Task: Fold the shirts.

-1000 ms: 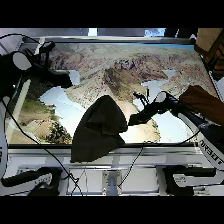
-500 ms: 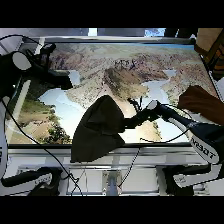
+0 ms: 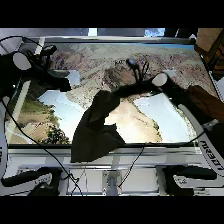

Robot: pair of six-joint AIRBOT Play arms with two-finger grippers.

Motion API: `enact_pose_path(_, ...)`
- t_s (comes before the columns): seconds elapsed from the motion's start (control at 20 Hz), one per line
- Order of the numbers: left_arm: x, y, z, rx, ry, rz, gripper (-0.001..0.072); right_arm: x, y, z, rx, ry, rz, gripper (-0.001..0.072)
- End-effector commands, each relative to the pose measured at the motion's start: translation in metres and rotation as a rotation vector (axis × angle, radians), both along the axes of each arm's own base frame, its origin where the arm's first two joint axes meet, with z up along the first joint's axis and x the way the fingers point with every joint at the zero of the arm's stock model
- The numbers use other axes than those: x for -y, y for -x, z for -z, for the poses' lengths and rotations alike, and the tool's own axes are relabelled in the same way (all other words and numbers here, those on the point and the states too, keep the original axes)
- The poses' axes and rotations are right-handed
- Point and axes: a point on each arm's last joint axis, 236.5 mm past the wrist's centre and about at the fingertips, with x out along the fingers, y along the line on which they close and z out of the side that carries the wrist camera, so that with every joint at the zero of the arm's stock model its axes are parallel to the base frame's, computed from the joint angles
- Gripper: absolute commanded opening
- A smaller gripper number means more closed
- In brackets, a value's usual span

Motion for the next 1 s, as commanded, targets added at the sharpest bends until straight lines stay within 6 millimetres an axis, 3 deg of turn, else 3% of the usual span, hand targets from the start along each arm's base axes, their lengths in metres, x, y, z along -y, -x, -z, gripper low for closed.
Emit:
enact_pose_path(0.0, 0.020, 0.005, -0.005, -0.017, 0.087, 0.016, 0.0512, 0.062, -0.069, -0.147, 0.406, 0.006, 0.256, 0.0022)
enact_pose_path(0.1, 0.045, 0.007, -0.017, -0.017, 0.206, 0.043, 0.0512, 0.101, -0.080, -0.220, 0.557, -0.044, 0.363, 0.0022)
enact_pose_path(0.2, 0.062, 0.004, -0.029, 0.004, 0.290, 0.053, 0.0512, 0.137, -0.081, -0.274, 0.673, -0.045, 0.433, 0.0022)
enact_pose_path(0.4, 0.073, -0.003, -0.040, 0.046, 0.350, 0.055, 0.0512, 0.196, -0.070, -0.344, 0.808, -0.022, 0.536, 0.0021)
enact_pose_path(0.55, 0.092, 0.000, -0.057, 0.058, 0.448, 0.095, 0.0512, 0.213, -0.054, -0.383, 0.896, 0.012, 0.580, 0.0020)
enact_pose_path(0.65, 0.108, 0.002, -0.075, 0.081, 0.538, 0.130, 0.0477, 0.202, -0.047, -0.395, 0.914, -0.010, 0.562, 0.0020)
enact_pose_path(0.75, 0.125, 0.006, -0.099, 0.106, 0.648, 0.179, 0.0462, 0.172, -0.043, -0.391, 0.896, -0.043, 0.499, 0.0020)
enact_pose_path(0.8, 0.131, 0.008, -0.111, 0.125, 0.687, 0.204, 0.0454, 0.147, -0.041, -0.385, 0.878, -0.060, 0.446, 0.0020)
enact_pose_path(0.9, 0.133, 0.007, -0.130, 0.180, 0.693, 0.239, 0.0348, 0.079, -0.031, -0.362, 0.823, -0.095, 0.305, 0.0020)
enact_pose_path(0.95, 0.130, 0.005, -0.137, 0.207, 0.670, 0.247, 0.0346, 0.040, -0.022, -0.344, 0.786, -0.105, 0.225, 0.0021)
